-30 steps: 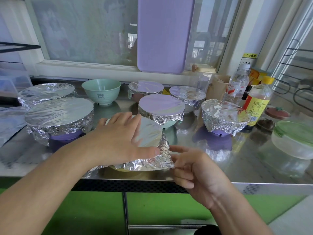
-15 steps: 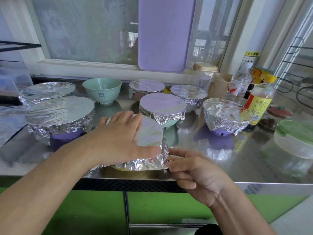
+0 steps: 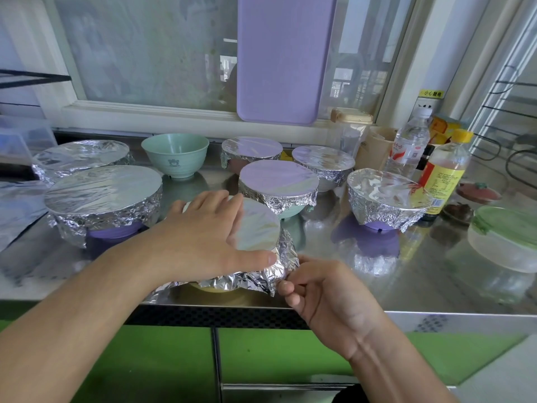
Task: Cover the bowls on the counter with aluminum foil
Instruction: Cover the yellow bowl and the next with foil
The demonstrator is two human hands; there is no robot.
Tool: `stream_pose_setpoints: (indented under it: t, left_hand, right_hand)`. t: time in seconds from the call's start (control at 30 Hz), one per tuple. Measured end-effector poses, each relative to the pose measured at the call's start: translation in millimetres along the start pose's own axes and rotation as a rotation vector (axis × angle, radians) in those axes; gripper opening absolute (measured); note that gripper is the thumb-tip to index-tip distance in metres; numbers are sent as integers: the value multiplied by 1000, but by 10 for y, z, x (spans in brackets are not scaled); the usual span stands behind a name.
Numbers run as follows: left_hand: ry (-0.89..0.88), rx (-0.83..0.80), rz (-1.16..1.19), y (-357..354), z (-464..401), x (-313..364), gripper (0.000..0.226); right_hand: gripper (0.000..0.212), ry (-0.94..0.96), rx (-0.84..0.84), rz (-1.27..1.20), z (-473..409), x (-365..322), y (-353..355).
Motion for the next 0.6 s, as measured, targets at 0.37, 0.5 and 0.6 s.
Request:
stream_pose_setpoints:
  t: [0.37,0.5,0.6]
  left_hand:
    - [1,17,-13,-11,-19,-11,119]
    - [-5,36,-10,-12,-18,-8,116]
    - [-6,31,-4,-8,-13,-1,117]
  right_hand:
    - [56,521,180,342,92,47,62]
    - [35,715,281,787,157,85,13]
    - [21,946,390,962,197,45,-22]
Point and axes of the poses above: each hand's wrist, its own z-axis away from the middle knuckle, its own y-axis out of the back of the hand, x = y × z, the point moved 5 cm from there along -z, towards the middle knuckle, and after that the axes turned 7 degrees about x, right-handed, at the moved point
